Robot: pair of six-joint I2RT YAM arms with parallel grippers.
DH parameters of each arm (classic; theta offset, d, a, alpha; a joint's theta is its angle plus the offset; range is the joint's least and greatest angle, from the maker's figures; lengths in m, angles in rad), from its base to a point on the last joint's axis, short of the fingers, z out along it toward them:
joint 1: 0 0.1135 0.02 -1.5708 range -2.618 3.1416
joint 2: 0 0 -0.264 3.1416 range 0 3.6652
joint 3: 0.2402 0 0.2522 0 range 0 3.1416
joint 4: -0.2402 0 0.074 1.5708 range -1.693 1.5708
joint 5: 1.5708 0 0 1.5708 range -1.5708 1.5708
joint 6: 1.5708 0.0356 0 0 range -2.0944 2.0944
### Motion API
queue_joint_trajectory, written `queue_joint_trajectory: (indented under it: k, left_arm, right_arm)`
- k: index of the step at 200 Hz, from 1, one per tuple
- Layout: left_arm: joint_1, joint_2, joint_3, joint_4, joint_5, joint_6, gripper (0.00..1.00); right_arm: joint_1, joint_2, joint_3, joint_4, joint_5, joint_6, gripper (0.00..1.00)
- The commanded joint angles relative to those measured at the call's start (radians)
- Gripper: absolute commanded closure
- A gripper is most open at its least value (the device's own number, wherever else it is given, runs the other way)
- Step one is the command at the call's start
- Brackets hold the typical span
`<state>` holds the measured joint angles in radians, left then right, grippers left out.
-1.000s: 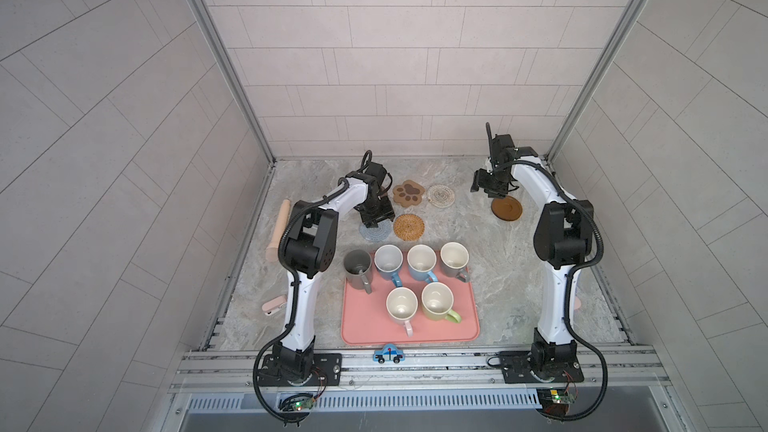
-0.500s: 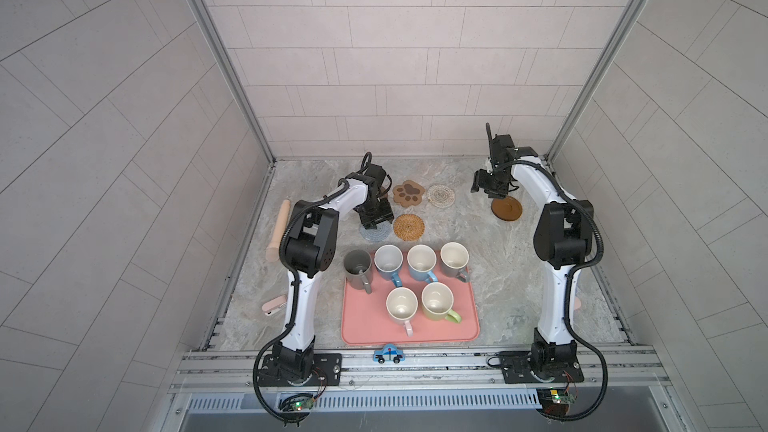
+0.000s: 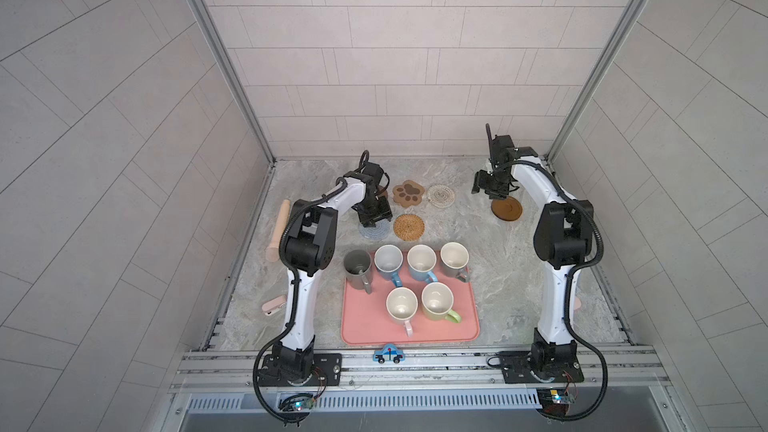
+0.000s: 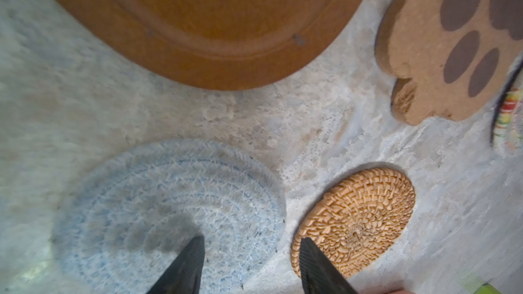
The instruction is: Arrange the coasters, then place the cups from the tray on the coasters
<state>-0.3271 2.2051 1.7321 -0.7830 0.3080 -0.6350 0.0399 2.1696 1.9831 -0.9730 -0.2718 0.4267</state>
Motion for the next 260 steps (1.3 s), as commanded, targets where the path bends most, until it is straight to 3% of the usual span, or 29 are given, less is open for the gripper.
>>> queue_joint_trajectory:
  k: [1, 46, 133, 209, 260]
  left_arm:
    - [0.005, 0.016, -0.006, -0.016, -0.022, 0.012, 0.39]
    - [0.004, 0.002, -0.008, -0.016, -0.018, 0.014, 0.39]
    - [0.002, -0.016, 0.143, -0.071, -0.010, 0.025, 0.39]
    - [-0.001, -0.072, 0.155, -0.017, -0.033, -0.022, 0.39]
    - [-0.021, -0.073, 0.150, -0.001, -0.026, -0.034, 0.39]
  right_arm:
    - [-0.002, -0.005, -0.004, -0.024, 0.019, 0.000, 0.33]
    - [-0.002, -0.005, -0.004, -0.020, 0.017, 0.005, 0.33]
    - [-0.009, 0.010, 0.032, -0.032, 0.031, -0.012, 0.33]
    - [-0.102, 0.085, 0.048, -0.053, 0.103, 0.034, 0.35]
    - [-0.156, 0.138, 0.055, -0.020, 0.074, 0.022, 0.36]
